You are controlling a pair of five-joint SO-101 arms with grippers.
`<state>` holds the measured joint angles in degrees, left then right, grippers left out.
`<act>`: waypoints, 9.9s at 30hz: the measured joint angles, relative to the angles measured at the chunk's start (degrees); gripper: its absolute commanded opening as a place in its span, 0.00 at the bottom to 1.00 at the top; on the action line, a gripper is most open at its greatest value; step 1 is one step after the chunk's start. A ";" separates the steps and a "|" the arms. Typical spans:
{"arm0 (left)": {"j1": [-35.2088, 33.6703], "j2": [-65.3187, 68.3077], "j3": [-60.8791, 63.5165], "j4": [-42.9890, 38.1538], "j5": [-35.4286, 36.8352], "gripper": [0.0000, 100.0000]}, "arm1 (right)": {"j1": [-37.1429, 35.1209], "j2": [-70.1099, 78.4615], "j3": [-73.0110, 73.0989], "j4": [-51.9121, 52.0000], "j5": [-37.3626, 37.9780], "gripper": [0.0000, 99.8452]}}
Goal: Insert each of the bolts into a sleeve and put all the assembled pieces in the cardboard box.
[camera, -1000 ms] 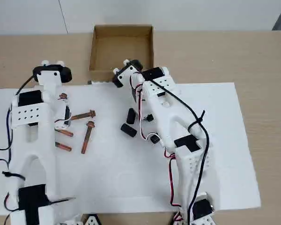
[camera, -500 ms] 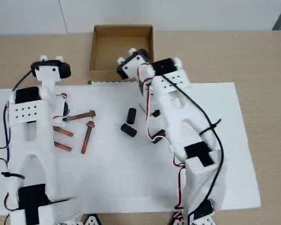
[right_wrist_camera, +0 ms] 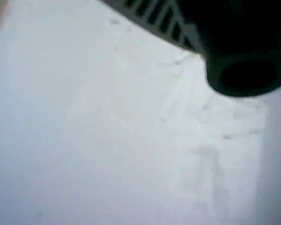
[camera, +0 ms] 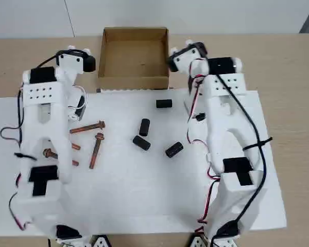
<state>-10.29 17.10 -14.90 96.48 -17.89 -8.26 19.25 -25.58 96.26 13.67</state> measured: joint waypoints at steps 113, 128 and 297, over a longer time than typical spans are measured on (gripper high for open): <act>31.12 -33.85 14.33 0.09 23.65 0.00 | -0.70 -56.44 41.67 -7.65 -12.92 0.00; 36.40 -58.55 49.85 -30.95 40.18 0.00 | -12.31 -85.36 70.59 -21.45 -19.34 0.00; 13.45 -114.29 100.57 -45.01 29.19 0.01 | -13.01 -107.96 102.51 -50.81 -21.98 0.00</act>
<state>3.16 -97.19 85.67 51.47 11.30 -21.27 -88.70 76.92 45.45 -8.31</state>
